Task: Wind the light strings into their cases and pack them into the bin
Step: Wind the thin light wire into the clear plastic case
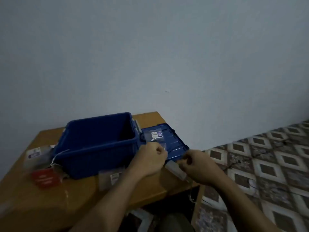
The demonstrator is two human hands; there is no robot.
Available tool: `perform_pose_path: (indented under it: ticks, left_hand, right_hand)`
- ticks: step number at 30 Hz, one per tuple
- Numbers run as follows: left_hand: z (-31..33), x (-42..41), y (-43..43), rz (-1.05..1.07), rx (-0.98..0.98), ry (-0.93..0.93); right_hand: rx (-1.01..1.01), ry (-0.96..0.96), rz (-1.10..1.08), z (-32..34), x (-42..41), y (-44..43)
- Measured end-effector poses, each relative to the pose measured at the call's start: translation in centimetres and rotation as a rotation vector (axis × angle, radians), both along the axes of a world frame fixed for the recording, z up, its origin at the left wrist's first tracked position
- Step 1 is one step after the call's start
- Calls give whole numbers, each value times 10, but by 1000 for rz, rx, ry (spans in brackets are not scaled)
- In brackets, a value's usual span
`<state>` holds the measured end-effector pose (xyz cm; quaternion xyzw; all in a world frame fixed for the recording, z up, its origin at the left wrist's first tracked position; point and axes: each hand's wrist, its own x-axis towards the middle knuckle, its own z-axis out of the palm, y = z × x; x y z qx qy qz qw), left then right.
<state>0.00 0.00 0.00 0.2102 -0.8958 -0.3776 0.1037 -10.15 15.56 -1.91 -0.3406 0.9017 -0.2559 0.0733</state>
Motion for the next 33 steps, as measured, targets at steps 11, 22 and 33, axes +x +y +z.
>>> perform_pose_path:
  ticks: [11, 22, 33]
  left_hand:
    - [-64, -27, 21, 226, -95, -70]
    - [-23, 10, 46, 194, -70, 49]
    - [45, 82, 88, 2, 86, 329]
  right_hand:
    - [-16, -6, -66, -60, 2, 7]
    - [-233, 19, -40, -31, 29, 42]
    - [-497, -45, 46, 40, 88, 108]
